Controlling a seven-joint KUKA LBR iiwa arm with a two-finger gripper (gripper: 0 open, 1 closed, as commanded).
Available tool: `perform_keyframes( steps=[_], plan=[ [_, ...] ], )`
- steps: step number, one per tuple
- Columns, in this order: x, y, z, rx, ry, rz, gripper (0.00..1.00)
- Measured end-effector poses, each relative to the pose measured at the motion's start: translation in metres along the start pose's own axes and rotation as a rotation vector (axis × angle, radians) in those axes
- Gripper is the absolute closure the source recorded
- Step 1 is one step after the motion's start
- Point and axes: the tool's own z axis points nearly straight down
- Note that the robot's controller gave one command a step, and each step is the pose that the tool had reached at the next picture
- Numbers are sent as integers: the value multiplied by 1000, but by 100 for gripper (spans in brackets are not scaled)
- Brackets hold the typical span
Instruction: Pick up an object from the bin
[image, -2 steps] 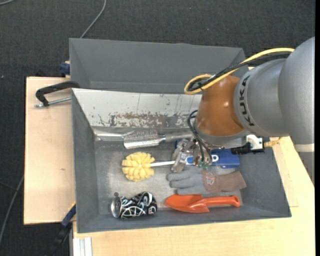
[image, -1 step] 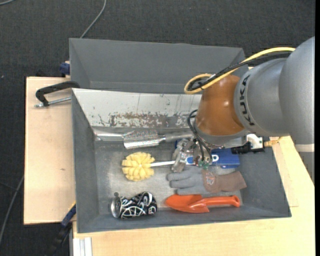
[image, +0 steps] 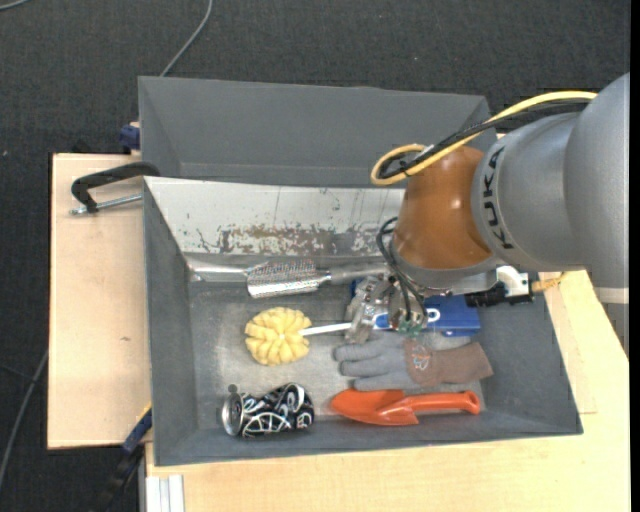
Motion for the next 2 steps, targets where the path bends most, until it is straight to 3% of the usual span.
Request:
perform_keyframes(
  steps=[2],
  plan=[
    [-2,2,-28,-4,-11,0,100]
  ],
)
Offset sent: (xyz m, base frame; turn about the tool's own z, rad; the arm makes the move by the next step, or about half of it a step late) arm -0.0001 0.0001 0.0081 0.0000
